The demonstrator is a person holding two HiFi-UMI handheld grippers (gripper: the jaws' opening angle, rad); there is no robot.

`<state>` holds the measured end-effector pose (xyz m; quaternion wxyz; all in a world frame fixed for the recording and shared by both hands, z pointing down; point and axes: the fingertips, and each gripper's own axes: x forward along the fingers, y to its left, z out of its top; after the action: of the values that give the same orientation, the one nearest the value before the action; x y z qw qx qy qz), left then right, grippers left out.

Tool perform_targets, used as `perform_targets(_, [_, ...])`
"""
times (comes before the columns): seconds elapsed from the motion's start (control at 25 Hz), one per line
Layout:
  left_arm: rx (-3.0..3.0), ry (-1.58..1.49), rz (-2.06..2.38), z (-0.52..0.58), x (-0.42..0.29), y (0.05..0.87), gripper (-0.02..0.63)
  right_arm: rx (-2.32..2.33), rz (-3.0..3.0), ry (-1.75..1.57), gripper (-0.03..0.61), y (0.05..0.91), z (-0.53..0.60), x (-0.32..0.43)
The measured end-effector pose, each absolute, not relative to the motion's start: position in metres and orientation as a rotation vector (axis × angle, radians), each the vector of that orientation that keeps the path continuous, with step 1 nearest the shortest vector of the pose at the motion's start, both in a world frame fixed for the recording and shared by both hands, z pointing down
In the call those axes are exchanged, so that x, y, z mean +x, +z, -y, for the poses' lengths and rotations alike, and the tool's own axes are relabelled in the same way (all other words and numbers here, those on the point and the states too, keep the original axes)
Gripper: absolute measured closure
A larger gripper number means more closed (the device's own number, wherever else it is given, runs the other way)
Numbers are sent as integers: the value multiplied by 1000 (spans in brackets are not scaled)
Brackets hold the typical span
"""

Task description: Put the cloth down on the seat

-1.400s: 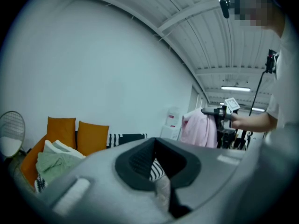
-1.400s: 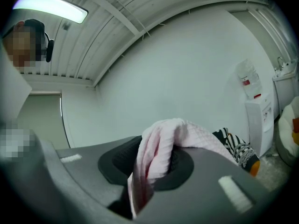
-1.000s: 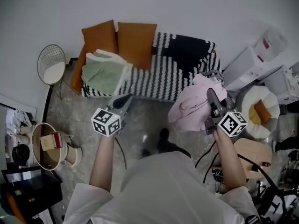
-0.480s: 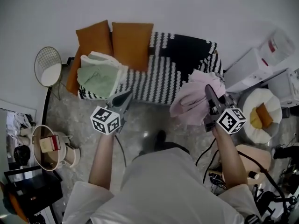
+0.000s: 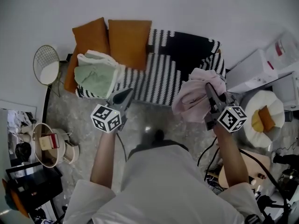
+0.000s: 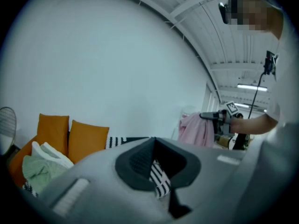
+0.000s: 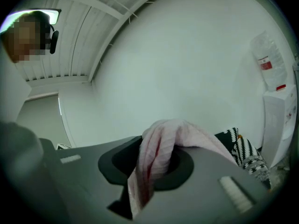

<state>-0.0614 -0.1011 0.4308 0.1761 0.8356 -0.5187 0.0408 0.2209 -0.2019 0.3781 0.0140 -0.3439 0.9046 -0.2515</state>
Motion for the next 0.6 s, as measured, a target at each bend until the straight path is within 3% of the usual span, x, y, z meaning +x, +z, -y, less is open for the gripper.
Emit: perform_targets(0.6, [2350,148,1439,163,-69,445,614,-1095,-2808,-841,508,398,260,206])
